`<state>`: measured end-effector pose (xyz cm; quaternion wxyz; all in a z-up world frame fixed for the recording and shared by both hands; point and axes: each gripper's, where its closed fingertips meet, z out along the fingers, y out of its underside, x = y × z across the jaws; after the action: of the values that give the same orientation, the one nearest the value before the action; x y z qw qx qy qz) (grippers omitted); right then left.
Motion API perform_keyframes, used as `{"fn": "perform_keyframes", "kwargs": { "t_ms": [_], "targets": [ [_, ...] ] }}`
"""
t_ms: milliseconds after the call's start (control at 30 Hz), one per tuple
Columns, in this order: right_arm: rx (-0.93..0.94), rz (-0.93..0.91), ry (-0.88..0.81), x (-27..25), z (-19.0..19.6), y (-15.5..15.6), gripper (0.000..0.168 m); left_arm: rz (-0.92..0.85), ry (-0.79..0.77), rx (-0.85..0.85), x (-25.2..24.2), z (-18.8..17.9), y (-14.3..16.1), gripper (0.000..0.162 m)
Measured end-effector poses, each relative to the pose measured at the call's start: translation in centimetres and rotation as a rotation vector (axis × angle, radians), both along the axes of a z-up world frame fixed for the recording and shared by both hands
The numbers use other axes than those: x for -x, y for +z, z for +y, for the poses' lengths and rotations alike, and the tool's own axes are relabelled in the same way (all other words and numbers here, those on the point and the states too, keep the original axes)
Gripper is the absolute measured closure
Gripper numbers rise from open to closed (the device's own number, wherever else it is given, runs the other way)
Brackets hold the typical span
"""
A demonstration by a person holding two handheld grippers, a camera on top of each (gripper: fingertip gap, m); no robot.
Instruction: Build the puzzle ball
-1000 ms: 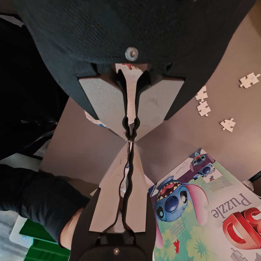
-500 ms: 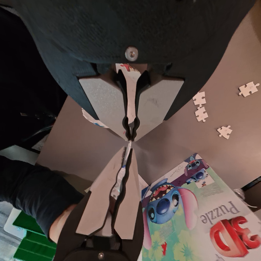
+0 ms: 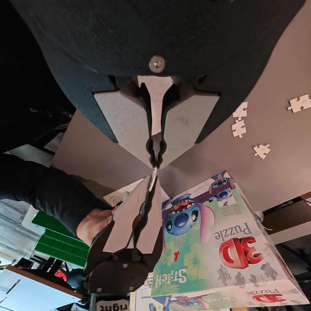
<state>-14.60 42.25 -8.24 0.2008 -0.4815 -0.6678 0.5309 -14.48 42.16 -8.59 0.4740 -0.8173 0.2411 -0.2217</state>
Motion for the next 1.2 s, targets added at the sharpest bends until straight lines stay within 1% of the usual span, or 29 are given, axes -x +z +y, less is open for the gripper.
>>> {"fn": "perform_keyframes", "kwargs": {
  "t_ms": [100,200,300,367,500,633,800,900,967,1033,1100,1200],
  "targets": [
    [0.009,0.005,0.006,0.1,-0.1,-0.1,0.168,-0.021,-0.007,0.013,-0.1,-0.1,-0.2,0.162],
    [-0.028,0.010,-0.006,0.4,-0.1,-0.4,0.168,-0.024,-0.005,0.039,0.2,-0.1,-0.6,0.162],
    [-0.075,0.017,-0.025,1.0,-0.3,-0.7,0.168,-0.011,-0.004,0.072,0.5,-0.2,-1.5,0.162],
    [-0.077,0.030,-0.019,1.3,-0.7,-0.7,0.168,-0.008,-0.012,0.091,0.4,-0.4,-2.1,0.162],
    [-0.069,-0.001,-0.013,1.7,-0.9,-1.6,0.167,0.037,-0.008,0.101,0.6,-0.3,-3.1,0.162],
    [-0.053,-0.011,0.008,1.9,-1.0,-1.9,0.168,0.016,-0.021,0.103,0.9,-0.6,-3.2,0.162],
    [-0.099,-0.023,0.022,2.5,-1.2,-2.5,0.168,0.032,-0.016,0.105,1.7,-0.8,-3.7,0.160],
    [-0.098,-0.027,0.038,3.0,-1.3,-2.5,0.168,0.083,0.021,0.047,3.2,-1.0,-2.9,0.143],
    [-0.107,-0.029,0.052,3.3,-1.5,-2.5,0.168,0.065,0.036,-0.017,4.3,-1.5,-1.4,0.145],
    [-0.125,-0.046,0.070,3.5,-1.7,-2.9,0.168,0.032,0.024,-0.008,5.0,-2.6,-0.9,0.140],
    [-0.148,-0.059,0.082,3.8,-1.8,-3.3,0.168,0.032,0.063,0.027,6.2,-3.0,-1.1,0.134],
    [-0.192,-0.086,0.096,4.5,-1.9,-4.2,0.168,0.029,0.084,0.049,6.9,-3.3,-1.9,0.133]
  ]
}}
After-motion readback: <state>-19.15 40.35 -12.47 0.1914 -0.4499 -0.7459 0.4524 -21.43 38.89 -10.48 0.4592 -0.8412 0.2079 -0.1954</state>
